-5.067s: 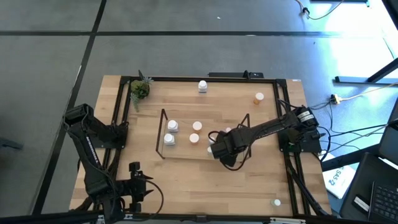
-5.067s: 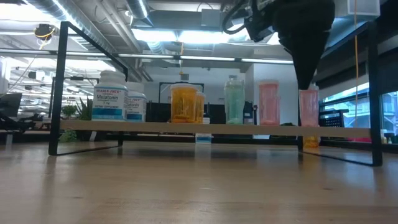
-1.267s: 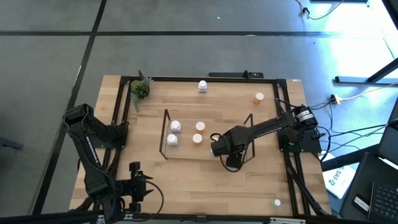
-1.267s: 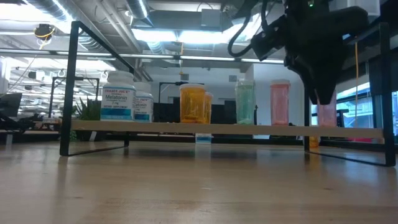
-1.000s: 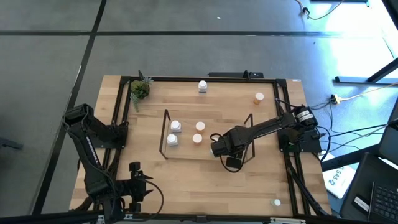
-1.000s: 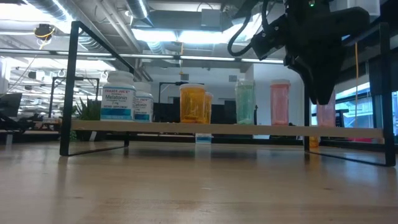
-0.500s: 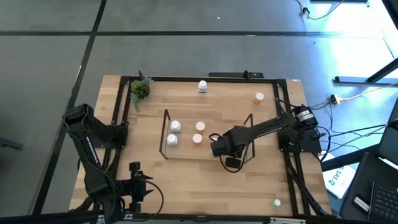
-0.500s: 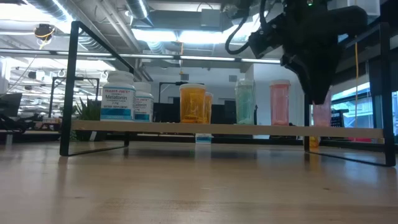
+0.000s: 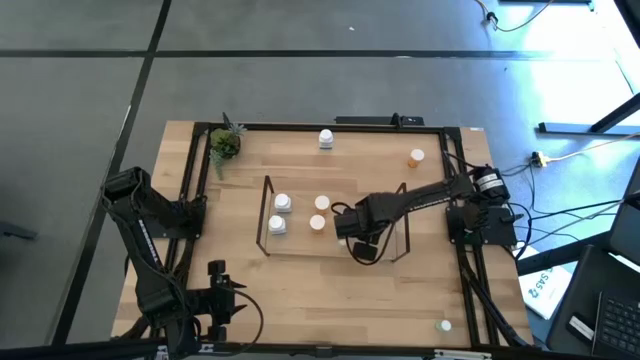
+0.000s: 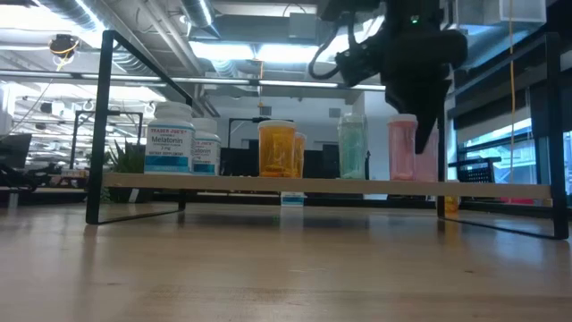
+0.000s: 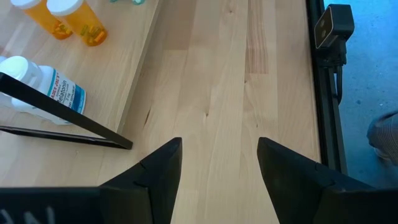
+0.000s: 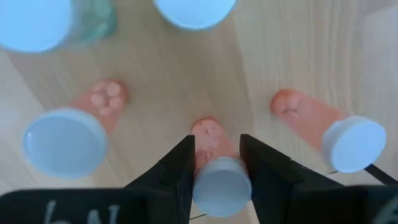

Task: Pick and place medicine bottles onto shelf by color
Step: Adjust the pink pill bottles on the shelf

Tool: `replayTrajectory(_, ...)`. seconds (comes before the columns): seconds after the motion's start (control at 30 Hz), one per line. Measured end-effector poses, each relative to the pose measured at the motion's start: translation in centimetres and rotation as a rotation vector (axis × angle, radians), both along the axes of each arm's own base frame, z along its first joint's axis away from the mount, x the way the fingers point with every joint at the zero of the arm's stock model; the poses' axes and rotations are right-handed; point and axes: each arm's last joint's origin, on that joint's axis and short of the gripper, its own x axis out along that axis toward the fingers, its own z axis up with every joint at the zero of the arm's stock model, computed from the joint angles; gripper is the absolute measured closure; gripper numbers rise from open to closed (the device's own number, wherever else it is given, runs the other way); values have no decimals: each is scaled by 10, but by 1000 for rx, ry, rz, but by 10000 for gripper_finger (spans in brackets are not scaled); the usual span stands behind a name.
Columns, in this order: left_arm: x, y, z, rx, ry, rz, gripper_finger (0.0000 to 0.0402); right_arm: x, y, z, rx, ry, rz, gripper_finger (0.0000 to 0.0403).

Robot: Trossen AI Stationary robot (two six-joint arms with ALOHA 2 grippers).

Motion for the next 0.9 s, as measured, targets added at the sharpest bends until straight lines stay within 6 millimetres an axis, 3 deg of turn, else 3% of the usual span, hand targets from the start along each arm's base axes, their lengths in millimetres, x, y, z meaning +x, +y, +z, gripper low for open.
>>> replayTrajectory(0.43,0,0,0,-1,0,0,198,1,-3,-2,-1,-1,-10,265)
replayTrajectory(0.9,0,0,0,-1,0,1,198,2,-10,-2,1,11,8,208)
